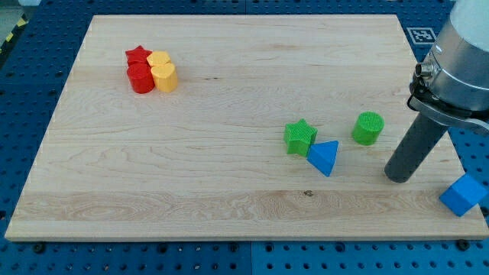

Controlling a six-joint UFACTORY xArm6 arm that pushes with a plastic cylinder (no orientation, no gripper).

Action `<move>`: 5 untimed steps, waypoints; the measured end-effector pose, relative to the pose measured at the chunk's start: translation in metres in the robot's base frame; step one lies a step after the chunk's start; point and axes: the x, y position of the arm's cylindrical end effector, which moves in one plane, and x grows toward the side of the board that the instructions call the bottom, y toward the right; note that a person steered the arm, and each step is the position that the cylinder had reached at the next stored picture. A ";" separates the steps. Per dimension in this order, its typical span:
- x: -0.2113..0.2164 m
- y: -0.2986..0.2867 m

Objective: Move the triangle to the blue cube

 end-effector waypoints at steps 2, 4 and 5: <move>0.032 -0.005; 0.035 -0.030; 0.035 -0.031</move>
